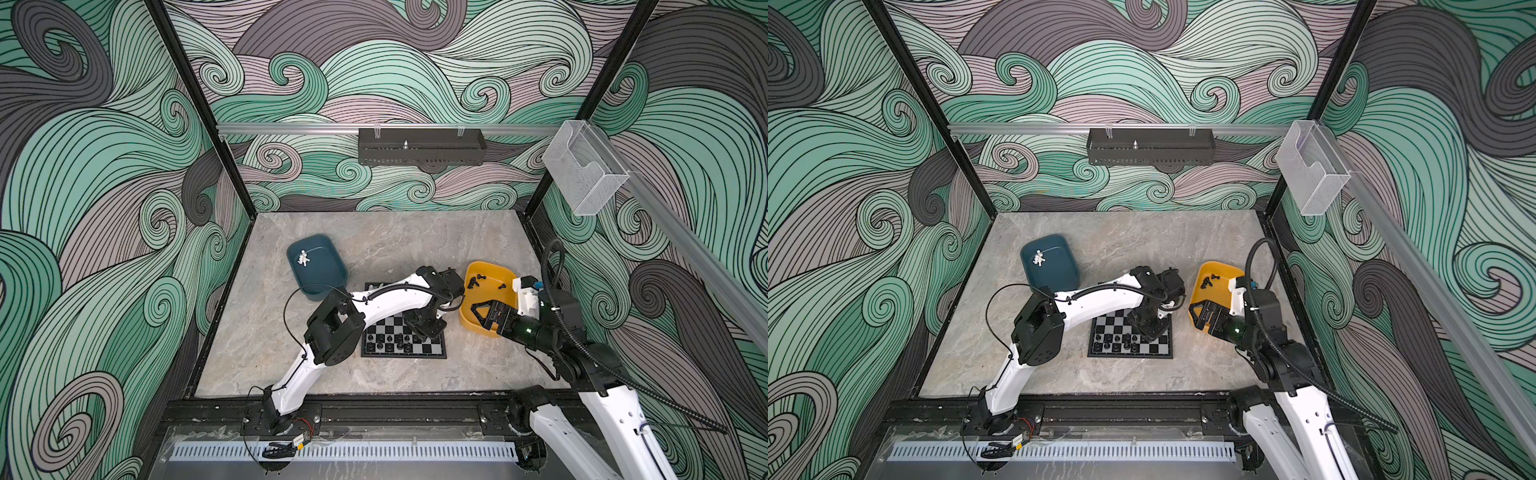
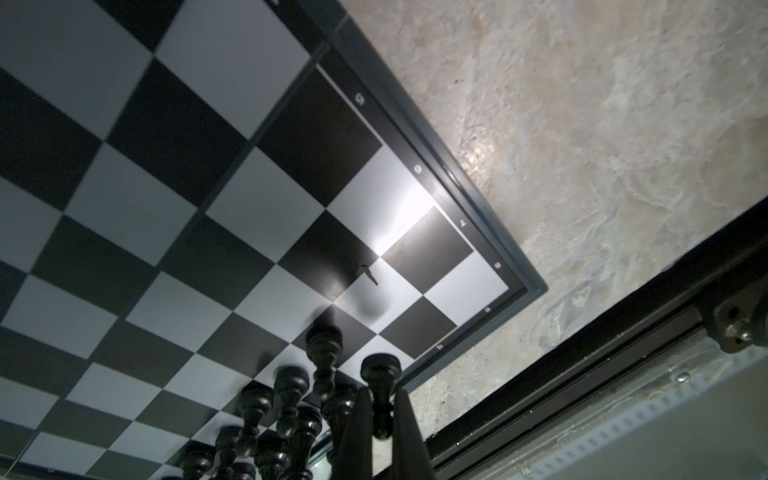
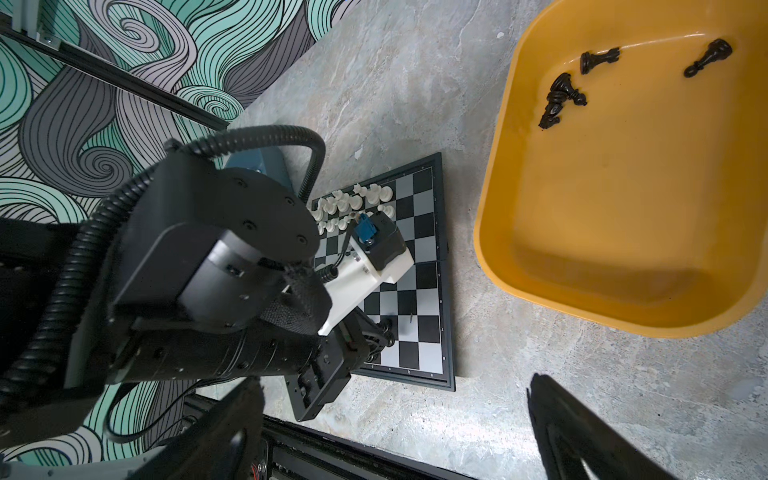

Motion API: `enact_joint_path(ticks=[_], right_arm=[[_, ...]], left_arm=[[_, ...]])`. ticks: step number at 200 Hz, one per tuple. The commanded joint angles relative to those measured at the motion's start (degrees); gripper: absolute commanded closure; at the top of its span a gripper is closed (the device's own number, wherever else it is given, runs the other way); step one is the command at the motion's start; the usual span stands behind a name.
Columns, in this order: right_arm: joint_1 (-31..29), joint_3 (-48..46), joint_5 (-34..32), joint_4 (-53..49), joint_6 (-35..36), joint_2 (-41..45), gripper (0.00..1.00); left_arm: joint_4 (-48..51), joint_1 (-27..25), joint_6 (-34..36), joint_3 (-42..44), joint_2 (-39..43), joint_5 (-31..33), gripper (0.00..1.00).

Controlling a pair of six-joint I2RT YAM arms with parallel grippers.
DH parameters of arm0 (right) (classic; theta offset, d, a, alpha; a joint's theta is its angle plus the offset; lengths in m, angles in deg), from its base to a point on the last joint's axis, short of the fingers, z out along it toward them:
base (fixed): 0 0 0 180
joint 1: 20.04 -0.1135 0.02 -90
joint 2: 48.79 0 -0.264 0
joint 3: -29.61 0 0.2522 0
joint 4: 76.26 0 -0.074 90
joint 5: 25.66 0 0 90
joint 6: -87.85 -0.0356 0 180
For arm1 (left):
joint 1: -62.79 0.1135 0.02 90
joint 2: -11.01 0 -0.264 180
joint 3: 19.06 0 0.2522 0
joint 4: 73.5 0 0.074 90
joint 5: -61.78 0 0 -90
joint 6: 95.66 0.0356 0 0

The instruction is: Set up the chess pieces on the board

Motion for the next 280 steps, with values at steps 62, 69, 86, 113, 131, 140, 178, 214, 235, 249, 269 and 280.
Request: enact_joint_path(ticks=[62,69,86,113,131,140,178,214,235,249,269,280], right_arm=[[-0.37,-0.41,1.09,-0.34,1.02,0.93,0.01],[-0.31,-0.38,1.09,-0.34,1.12,1.05,0.01],[-0.29,-0.59,1.0,-0.43,1.05,1.42,0.01],[-0.26,-0.96,1.25,-0.49,0.95,1.55,0.01],[-0.36,-0.95,1.19,-0.51,0.96,1.63,0.01],[-0.29,-0.97,1.26,-0.44,0.98,1.58,0.01],[-0.34,-1.08,1.35,-0.51,1.13,1.63,0.01],[-0.37,-1.13,1.46,-0.5,1.05,1.72,0.01],[-0.35,-1.18,1.61,-0.5,0.99,1.8,0.01],[-0.28,-1.09,1.24,-0.47,1.0,1.97,0.01],[-0.29,-1.0,1.0,-0.73,1.09,2.0,0.01],[-0.33,-0.91,1.01,-0.88,1.22,1.82,0.01]], left_arm=[[-1.12,-0.17,-1.21,-2.49,-2.77,0.28,1.0],[-1.04,-0.17,-1.14,-2.77,-2.98,0.36,1.0],[-1.11,-0.17,-1.23,-3.11,-3.31,0.51,1.0],[-0.98,-0.17,-1.45,-3.28,-3.62,0.87,1.0],[-0.68,-0.17,-1.49,-3.35,-3.76,1.45,1.0],[-0.53,-0.17,-1.55,-3.4,-3.92,1.5,1.0],[-0.5,-0.17,-1.67,-3.55,-4.11,1.42,0.94],[-0.66,-0.17,-1.67,-3.79,-4.42,1.16,0.9],[-0.51,-0.17,-1.67,-4.28,-4.68,1.16,0.89],[-0.26,-0.17,-1.84,-4.82,-4.94,1.31,0.86],[0.23,-0.17,-2.11,-5.6,-5.09,1.25,0.83],[0.11,-0.18,-2.13,-5.72,-4.93,1.24,0.81]])
